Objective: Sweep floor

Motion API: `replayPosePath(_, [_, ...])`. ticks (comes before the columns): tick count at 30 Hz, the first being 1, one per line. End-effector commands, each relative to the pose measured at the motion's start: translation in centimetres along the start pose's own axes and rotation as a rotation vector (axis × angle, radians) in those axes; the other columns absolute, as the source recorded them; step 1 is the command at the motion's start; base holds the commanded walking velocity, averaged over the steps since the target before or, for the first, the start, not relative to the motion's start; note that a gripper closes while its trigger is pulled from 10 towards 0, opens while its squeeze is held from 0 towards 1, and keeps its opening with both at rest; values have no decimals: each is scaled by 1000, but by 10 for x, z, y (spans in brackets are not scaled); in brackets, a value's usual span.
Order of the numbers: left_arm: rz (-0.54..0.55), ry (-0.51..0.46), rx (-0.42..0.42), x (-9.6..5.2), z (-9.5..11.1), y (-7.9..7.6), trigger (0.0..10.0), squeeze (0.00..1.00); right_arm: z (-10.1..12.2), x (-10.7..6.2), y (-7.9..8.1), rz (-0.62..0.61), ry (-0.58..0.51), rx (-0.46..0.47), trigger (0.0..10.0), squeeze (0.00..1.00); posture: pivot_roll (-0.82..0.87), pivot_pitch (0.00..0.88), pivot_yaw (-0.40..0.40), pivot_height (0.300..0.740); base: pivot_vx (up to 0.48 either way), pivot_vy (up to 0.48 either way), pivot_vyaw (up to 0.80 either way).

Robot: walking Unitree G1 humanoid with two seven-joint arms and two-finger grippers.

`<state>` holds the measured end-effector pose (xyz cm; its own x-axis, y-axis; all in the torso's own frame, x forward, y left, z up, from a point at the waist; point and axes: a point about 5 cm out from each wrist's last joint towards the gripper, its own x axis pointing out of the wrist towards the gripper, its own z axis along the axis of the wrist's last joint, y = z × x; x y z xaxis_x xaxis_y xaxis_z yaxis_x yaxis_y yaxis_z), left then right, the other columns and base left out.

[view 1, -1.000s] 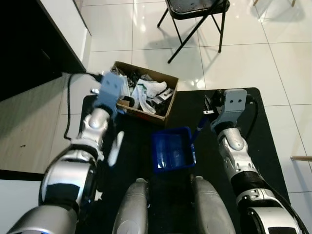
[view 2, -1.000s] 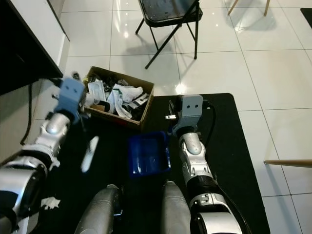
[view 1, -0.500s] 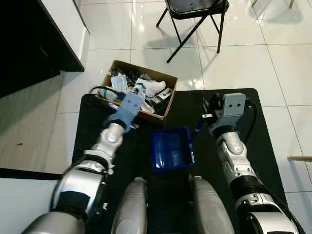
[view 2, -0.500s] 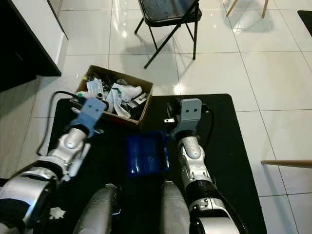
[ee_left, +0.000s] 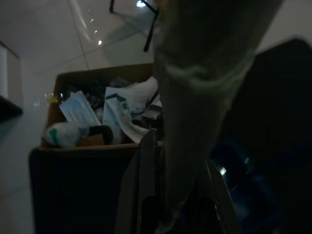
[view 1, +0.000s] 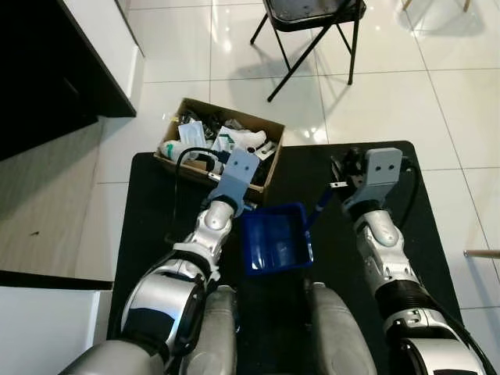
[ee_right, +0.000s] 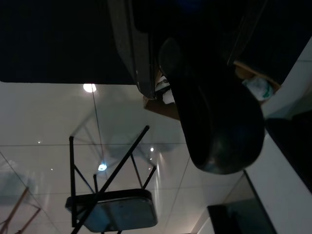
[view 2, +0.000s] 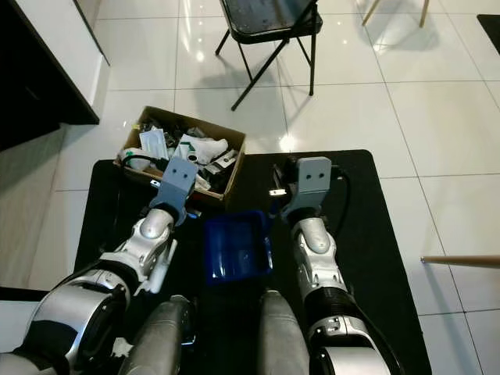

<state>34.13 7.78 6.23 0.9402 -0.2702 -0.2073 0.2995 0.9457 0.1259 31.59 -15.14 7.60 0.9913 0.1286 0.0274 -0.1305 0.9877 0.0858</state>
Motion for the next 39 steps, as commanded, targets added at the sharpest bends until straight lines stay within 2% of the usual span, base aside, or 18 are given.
replayPosePath(1, [-23,59,-196,-2,-10,-26,10000,0,-13,-5,2,-1,54,75,10000,0,-45,217,39,740,0,0,0])
replayPosePath(4, [-8,41,-379,7,10,-40,10000,0,-13,-4,-8,-37,55,82,10000,0,-44,196,52,740,0,0,0])
replayPosePath(6, [1,31,-465,11,21,-44,10000,0,-12,-4,-13,-50,52,85,10000,0,-42,184,57,740,0,0,0])
replayPosePath(11, [10,-23,-557,19,44,-42,10000,0,-11,-2,-16,-61,49,90,10000,0,-35,155,60,740,0,0,0])
replayPosePath(12, [21,-62,-609,24,61,-37,10000,0,-10,-1,-17,-65,47,95,10000,0,-31,141,59,740,0,0,0])
replayPosePath(13, [19,-87,-630,27,71,-35,10000,0,-10,0,-17,-66,46,98,10000,0,-30,138,59,740,0,0,0])
replayPosePath(14, [19,-87,-630,27,71,-35,10000,0,-10,0,-17,-66,46,98,10000,0,-30,138,59,740,0,0,0])
replayPosePath(17, [10,-169,-694,33,103,-28,10000,0,-8,3,-16,-66,43,106,10000,0,-25,111,57,740,0,0,0])
replayPosePath(18, [10,-169,-694,33,103,-28,10000,0,-8,3,-16,-66,43,106,10000,0,-25,111,57,740,0,0,0])
replayPosePath(23, [4,-246,-734,37,132,-17,10000,0,-6,8,-15,-61,38,112,10000,0,-19,86,53,740,0,0,0])
replayPosePath(24, [4,-280,-733,37,142,-10,10000,0,-5,9,-14,-59,36,113,10000,0,-18,79,51,740,0,0,0])
replayPosePath(25, [4,-280,-733,37,142,-10,10000,0,-5,9,-14,-59,36,113,10000,0,-18,79,51,740,0,0,0])
replayPosePath(27, [18,-350,-696,37,159,8,10000,0,-4,11,-13,-53,34,113,10000,0,-14,68,47,740,0,0,0])
replayPosePath(29, [18,-350,-696,37,159,8,10000,0,-4,11,-13,-53,34,113,10000,0,-14,68,47,740,0,0,0])
replayPosePath(32, [12,-487,-420,27,171,51,10000,0,-5,13,-11,-44,33,114,10000,0,-6,51,47,740,0,0,0])
replayPosePath(33, [12,-487,-420,27,171,51,10000,0,-5,13,-11,-44,33,114,10000,0,-6,51,47,740,0,0,0])
replayPosePath(35, [-18,-516,-327,21,168,70,10000,0,-6,13,-10,-41,34,115,10000,0,-4,45,46,740,0,0,0])
replayPosePath(39, [-18,-504,-210,8,149,106,10000,0,-11,9,-11,-38,45,123,10000,0,9,35,41,740,0,0,0])
